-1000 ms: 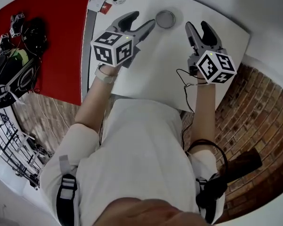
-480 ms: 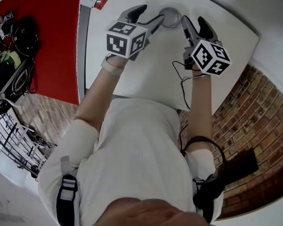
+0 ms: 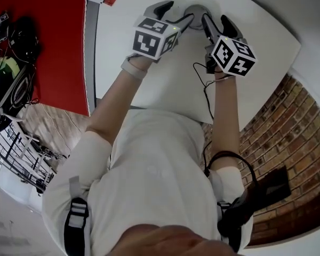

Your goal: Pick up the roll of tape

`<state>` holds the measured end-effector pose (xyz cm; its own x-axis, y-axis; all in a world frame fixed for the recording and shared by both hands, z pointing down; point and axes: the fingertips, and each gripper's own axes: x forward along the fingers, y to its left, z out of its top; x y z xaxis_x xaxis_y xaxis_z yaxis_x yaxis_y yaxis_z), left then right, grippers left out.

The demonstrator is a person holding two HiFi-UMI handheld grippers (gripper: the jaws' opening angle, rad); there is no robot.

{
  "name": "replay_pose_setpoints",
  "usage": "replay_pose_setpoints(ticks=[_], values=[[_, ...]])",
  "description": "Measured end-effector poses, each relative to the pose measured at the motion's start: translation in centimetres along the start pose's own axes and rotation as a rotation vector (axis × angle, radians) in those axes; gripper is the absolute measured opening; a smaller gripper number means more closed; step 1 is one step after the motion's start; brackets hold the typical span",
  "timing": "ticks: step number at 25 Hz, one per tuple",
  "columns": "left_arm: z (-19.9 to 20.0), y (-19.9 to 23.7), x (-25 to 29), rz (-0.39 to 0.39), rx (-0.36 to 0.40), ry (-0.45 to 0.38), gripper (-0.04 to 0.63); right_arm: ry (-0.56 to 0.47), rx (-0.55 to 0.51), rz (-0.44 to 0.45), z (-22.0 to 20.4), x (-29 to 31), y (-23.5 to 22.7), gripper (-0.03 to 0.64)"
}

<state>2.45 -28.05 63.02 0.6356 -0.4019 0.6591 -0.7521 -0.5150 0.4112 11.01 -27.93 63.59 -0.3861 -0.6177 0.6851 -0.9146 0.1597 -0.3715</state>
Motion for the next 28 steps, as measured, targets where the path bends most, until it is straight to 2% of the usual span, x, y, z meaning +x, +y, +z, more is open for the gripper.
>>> replay_pose_setpoints(ticks=[10, 14, 16, 18, 22, 25, 28], values=[[-0.3, -0.4, 2.4, 0.000, -0.010, 0.006, 0.264, 0.045, 0.015, -0.034, -0.7, 1.8, -0.3, 0.253], [-0.4, -0.1, 2.6, -0.006, -0.062, 0.002, 0.264, 0.066, 0.049, -0.021, -0.8, 2.4, -0.4, 0.253], [-0.4, -0.1, 2.8, -0.011, -0.078, 0.005, 0.261, 0.068, 0.035, -0.021, -0.7, 2.6, -0.2, 0.246], [-0.3, -0.1, 2.9, -0.006, -0.082, 0.004, 0.229, 0.062, 0.013, -0.028, -0.6, 2.8, 0.0, 0.192], [-0.2, 0.1, 3.1, 0.026, -0.108, -0.024, 0.212, 0.062, -0.046, -0.053, -0.6, 3.1, 0.2, 0.184], [-0.2, 0.3, 3.0, 0.039, -0.152, -0.054, 0.204, 0.059, -0.054, -0.059, -0.7, 3.2, 0.1, 0.184], [-0.2, 0.6, 3.1, 0.034, -0.165, -0.048, 0.201, 0.051, -0.056, -0.071, -0.7, 3.6, 0.2, 0.184]])
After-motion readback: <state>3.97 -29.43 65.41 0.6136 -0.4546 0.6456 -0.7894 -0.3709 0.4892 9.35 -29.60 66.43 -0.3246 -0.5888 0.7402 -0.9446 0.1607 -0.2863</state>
